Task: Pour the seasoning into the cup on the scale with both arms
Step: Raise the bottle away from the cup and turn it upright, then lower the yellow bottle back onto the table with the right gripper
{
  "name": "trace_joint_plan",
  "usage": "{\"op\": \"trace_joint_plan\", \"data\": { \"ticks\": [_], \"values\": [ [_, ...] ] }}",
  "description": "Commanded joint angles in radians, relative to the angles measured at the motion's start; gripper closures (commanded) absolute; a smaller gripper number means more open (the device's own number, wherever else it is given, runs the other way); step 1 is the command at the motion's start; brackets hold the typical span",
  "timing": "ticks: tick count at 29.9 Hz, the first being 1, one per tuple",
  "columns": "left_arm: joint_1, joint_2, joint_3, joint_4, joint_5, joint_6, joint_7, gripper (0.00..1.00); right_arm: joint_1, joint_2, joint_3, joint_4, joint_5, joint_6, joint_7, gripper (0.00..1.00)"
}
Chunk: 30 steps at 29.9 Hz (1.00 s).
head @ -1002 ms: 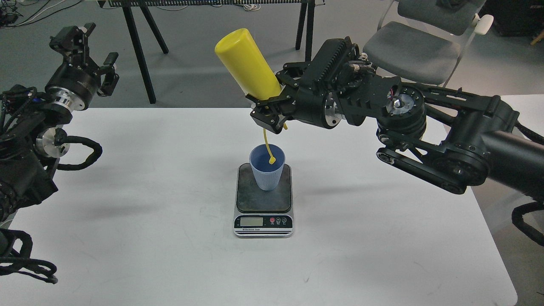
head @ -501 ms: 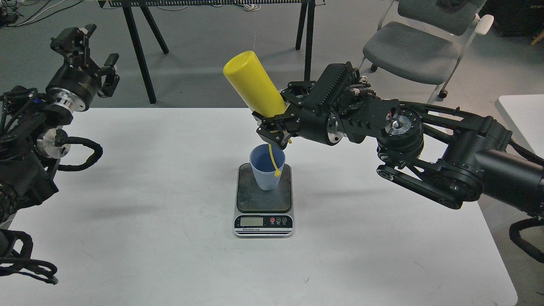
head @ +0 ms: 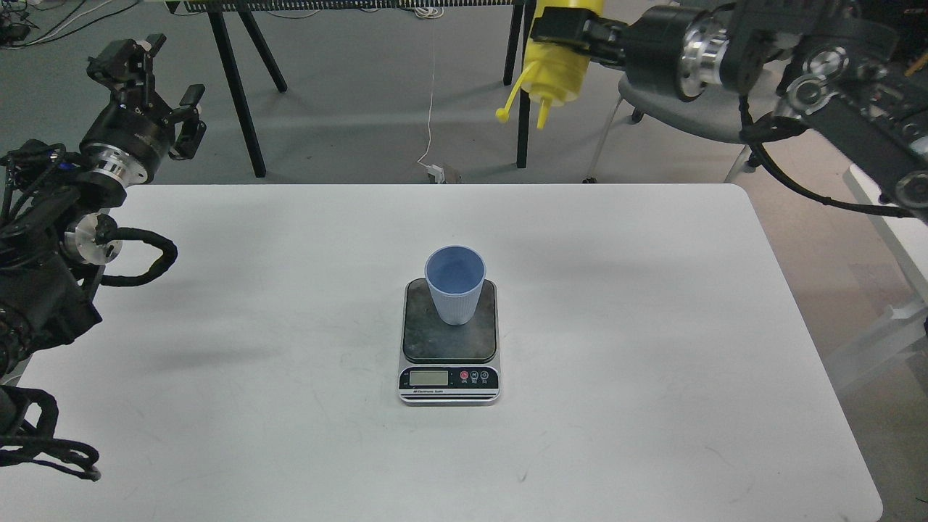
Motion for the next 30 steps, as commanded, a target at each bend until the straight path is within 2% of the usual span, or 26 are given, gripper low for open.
{"op": "trace_joint_plan", "data": {
  "ticks": [1, 3, 5, 7, 8, 14, 16, 19, 25, 30],
  "values": [
    [-0.012, -0.004, 0.000, 0.000, 0.001, 0.000, 0.000, 0.21, -0.143, -0.079, 0.016, -0.003, 0.834, 0.003, -0.081, 0.51],
    [-0.016, -0.008, 0.001, 0.000, 0.001, 0.000, 0.000, 0.21, -0.228, -0.121, 0.030, 0.035, 0.984, 0.003, -0.062, 0.51],
    [-0.020, -0.010, 0.004, 0.000, 0.001, 0.000, 0.000, 0.21, -0.317, -0.139, 0.051, 0.083, 1.075, 0.003, -0.006, 0.51],
    [-0.020, -0.010, 0.006, 0.000, 0.001, 0.000, 0.000, 0.21, -0.436, -0.150, 0.124, 0.138, 1.159, 0.003, 0.072, 0.51],
    [-0.020, -0.011, 0.007, 0.000, 0.001, 0.000, 0.000, 0.21, -0.496, -0.150, 0.160, 0.172, 1.193, 0.003, 0.089, 0.51],
    [-0.014, -0.016, 0.012, 0.000, 0.003, 0.000, 0.000, 0.21, -0.820, -0.153, 0.346, 0.236, 1.400, 0.003, 0.113, 0.51],
    [-0.014, -0.016, 0.014, 0.000, 0.003, 0.000, 0.000, 0.21, -0.892, -0.165, 0.352, 0.249, 1.448, 0.003, 0.148, 0.51],
    [-0.014, -0.016, 0.015, 0.000, 0.003, 0.000, 0.000, 0.21, -0.944, -0.163, 0.358, 0.266, 1.477, 0.003, 0.198, 0.50],
    [-0.009, -0.018, 0.015, 0.000, 0.006, 0.000, 0.000, 0.21, -1.000, -0.091, 0.360, 0.240, 1.498, 0.003, 0.226, 0.50],
    [-0.006, -0.018, 0.015, 0.000, 0.008, 0.000, 0.000, 0.21, -1.017, 0.029, 0.363, 0.168, 1.498, 0.003, 0.234, 0.50]
  ]
}}
